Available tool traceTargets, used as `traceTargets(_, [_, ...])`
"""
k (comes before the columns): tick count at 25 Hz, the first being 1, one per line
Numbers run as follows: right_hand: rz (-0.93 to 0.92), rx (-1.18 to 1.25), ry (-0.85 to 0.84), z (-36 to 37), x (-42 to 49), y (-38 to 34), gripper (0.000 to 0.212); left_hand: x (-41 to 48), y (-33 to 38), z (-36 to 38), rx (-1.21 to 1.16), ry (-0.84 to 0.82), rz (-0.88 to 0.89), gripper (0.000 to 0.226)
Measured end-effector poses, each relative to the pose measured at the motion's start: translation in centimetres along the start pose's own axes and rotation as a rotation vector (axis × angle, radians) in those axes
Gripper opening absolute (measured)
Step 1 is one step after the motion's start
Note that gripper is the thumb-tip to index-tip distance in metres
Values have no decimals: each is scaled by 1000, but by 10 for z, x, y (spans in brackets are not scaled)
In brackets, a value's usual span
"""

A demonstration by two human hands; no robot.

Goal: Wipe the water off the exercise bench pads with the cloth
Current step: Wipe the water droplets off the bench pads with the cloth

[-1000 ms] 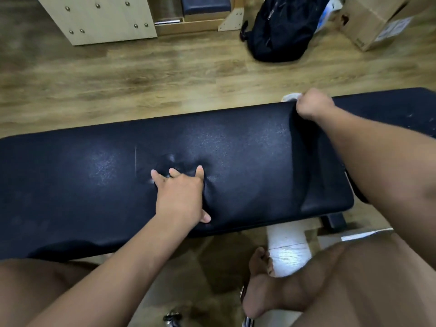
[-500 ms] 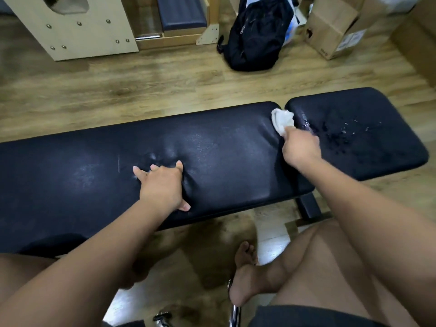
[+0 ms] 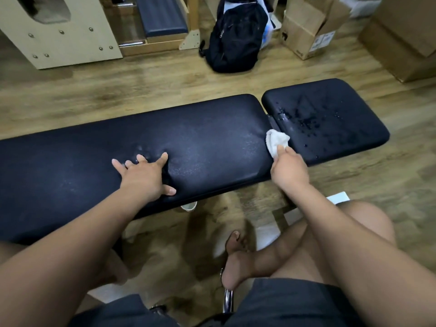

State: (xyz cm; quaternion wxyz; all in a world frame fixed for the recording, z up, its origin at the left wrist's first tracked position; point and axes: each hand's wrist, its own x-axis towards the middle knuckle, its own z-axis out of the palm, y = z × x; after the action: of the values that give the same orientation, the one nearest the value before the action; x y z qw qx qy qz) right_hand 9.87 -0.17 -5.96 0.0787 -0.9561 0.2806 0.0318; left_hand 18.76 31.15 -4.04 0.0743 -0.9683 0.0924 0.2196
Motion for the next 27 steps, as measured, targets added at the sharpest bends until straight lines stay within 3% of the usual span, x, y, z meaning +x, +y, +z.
traceTargets(4, [177,93,-149,-13,33,6,34,0,-2,3,-26,19,-9,103])
traceTargets(10, [202,208,-127,-7,-33,16,34,-2,-3,10,-61,55,-23,101])
traceTargets(16, [375,653,-278,14,-111,-105,43,-1,4,2,-147,29,-64,101])
traceTargets(18, [209,698,-288,29,-136,-120,50,-9,-4,13,-200,67,-55,97])
traceTargets(20, [274,749,-158,30,-127,-100,44,-20,-12,27,-211,121,-31,90])
traceTargets(23, [549,804,63,11,-78,-48,42,-25,-15,34,-209,152,-18,86])
traceTargets(25, [641,810,69,3,-55,-21,42,-24,-14,33,-216,141,-26,86])
traceTargets(27, [597,779,30,3,-66,-36,38,-23,-11,29,-228,125,-33,86])
